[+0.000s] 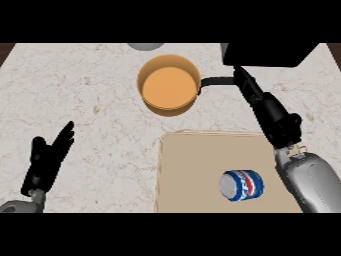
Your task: Pick the can from the tray and place it in the pot
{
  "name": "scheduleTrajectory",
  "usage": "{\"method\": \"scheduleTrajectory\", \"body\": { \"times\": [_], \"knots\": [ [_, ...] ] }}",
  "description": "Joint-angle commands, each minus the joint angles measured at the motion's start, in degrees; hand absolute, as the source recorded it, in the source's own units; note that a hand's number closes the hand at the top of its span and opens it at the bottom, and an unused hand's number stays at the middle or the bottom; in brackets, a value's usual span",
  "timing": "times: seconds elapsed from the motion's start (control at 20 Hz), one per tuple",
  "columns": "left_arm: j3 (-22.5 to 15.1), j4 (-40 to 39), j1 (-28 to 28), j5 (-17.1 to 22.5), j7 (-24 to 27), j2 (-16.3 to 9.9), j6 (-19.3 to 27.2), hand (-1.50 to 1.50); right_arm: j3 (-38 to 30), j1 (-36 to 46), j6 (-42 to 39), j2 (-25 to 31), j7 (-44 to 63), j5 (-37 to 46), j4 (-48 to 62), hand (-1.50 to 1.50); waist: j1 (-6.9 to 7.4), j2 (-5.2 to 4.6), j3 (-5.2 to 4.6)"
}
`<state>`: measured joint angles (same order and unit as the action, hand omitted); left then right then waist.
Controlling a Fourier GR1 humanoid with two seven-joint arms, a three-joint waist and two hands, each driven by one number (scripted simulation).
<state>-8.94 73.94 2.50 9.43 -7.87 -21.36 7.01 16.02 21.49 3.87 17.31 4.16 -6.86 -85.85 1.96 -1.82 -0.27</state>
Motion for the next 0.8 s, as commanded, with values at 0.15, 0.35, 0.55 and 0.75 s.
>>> {"method": "scheduleTrajectory", "body": {
  "times": [0.15,0.35,0.55,0.75],
  "knots": [
    [4.97,2.57,-0.03,-2.44,3.86,-4.60,3.81,0.00,5.18,-3.37,4.85,11.29,14.86,16.73,-0.80,1.50,-2.92,3.04,-0.11],
    [4.73,3.49,0.60,-3.33,2.50,-5.76,4.06,0.00,8.35,3.26,3.14,29.32,11.43,37.04,-1.65,-1.50,-3.59,5.60,-1.21],
    [5.30,5.39,-1.66,-3.84,3.80,-5.20,5.87,0.00,15.81,-1.54,7.48,30.45,10.82,48.73,-14.57,-1.50,-4.77,3.88,0.05],
    [8.93,8.92,-3.96,-1.05,3.14,-9.20,2.81,0.00,19.80,-10.83,4.49,32.36,21.94,54.77,-31.14,-1.50,-4.44,3.23,0.17]
  ]
}}
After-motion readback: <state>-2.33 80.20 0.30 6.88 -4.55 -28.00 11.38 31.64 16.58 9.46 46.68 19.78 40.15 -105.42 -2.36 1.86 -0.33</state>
